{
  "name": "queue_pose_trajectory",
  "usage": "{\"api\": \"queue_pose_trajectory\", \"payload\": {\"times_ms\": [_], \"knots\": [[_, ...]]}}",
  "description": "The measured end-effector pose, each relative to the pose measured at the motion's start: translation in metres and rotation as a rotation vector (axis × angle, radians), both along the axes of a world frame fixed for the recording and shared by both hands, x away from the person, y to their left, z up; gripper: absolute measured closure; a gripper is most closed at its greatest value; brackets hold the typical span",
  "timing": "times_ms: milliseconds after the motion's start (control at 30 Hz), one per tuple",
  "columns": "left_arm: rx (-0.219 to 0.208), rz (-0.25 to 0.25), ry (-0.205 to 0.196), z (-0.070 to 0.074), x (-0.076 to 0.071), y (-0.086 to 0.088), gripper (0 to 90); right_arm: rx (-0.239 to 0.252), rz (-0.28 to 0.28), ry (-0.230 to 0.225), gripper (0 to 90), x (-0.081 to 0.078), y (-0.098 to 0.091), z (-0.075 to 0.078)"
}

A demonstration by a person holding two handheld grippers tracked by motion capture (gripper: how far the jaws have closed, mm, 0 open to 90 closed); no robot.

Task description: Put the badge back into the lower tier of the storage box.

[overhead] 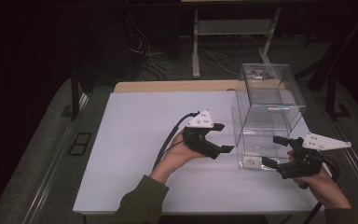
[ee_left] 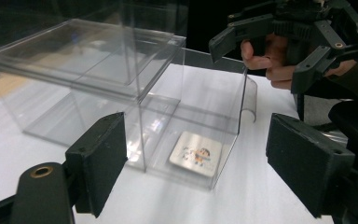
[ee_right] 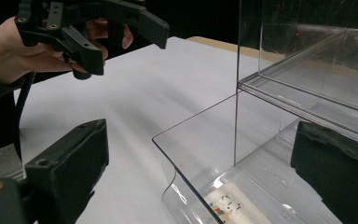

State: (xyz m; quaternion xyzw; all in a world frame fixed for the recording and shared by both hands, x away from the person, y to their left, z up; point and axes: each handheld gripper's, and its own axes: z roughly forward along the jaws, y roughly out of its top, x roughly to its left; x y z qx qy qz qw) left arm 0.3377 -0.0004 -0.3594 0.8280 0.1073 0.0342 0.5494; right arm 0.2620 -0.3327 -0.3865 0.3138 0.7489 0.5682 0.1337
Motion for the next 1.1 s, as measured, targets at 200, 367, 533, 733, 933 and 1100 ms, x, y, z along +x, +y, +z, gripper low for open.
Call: {"api": "queue_pose_trajectory", "payload": {"times_ms": [200, 367, 533, 733, 933, 1100], "knots": [[-0.012, 0.035, -0.004, -0.002, -0.003, 0.02, 16.7, -0.001, -0.001, 0.0, 3.8, 0.0, 0.0, 0.0], [-0.021, 0.062, -0.002, -0.004, -0.007, 0.035, 15.5, -0.005, -0.003, -0.002, 3.8, 0.0, 0.0, 0.0], [-0.032, 0.085, -0.006, -0.007, -0.01, 0.047, 14.0, -0.006, -0.005, 0.002, 3.8, -0.001, 0.001, 0.0], [-0.041, 0.114, -0.02, -0.006, -0.015, 0.064, 13.0, -0.007, -0.007, 0.005, 3.8, -0.001, 0.001, 0.0], [-0.059, 0.154, -0.028, -0.007, -0.02, 0.084, 10.9, -0.009, -0.007, 0.005, 3.8, -0.001, 0.001, 0.0], [-0.069, 0.184, -0.037, -0.008, -0.023, 0.099, 8.1, -0.008, -0.008, 0.005, 3.8, -0.001, 0.001, 0.0]]}}
